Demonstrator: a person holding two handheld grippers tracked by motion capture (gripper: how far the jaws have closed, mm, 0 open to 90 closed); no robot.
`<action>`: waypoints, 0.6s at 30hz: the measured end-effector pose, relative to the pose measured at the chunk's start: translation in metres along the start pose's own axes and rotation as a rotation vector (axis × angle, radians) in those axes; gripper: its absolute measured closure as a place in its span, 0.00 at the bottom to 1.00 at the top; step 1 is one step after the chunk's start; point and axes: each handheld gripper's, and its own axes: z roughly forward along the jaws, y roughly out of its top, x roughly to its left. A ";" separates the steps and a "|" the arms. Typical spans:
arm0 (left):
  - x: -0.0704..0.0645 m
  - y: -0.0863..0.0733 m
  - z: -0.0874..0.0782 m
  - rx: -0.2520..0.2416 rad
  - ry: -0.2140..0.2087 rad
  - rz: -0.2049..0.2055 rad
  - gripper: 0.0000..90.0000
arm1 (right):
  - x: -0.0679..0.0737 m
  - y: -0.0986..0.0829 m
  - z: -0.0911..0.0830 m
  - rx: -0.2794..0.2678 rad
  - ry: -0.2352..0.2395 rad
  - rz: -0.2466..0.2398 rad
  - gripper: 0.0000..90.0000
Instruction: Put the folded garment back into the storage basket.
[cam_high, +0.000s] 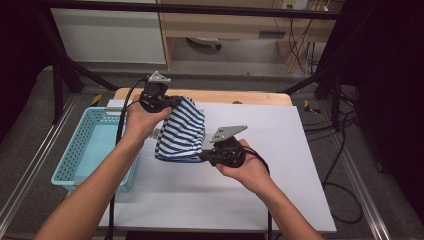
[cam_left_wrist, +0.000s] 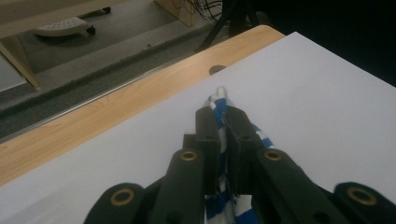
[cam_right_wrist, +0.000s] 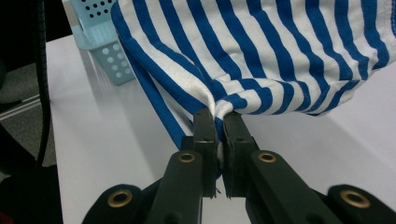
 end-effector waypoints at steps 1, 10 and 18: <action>0.001 0.000 -0.002 -0.001 0.003 0.000 0.94 | 0.000 0.002 0.001 -0.001 0.004 0.000 0.96; 0.014 -0.002 -0.016 -0.006 0.015 0.000 0.94 | 0.004 0.016 0.012 -0.001 0.022 -0.016 0.96; 0.027 -0.005 -0.029 -0.019 0.026 -0.007 0.94 | 0.008 0.027 0.023 -0.008 0.034 -0.018 0.96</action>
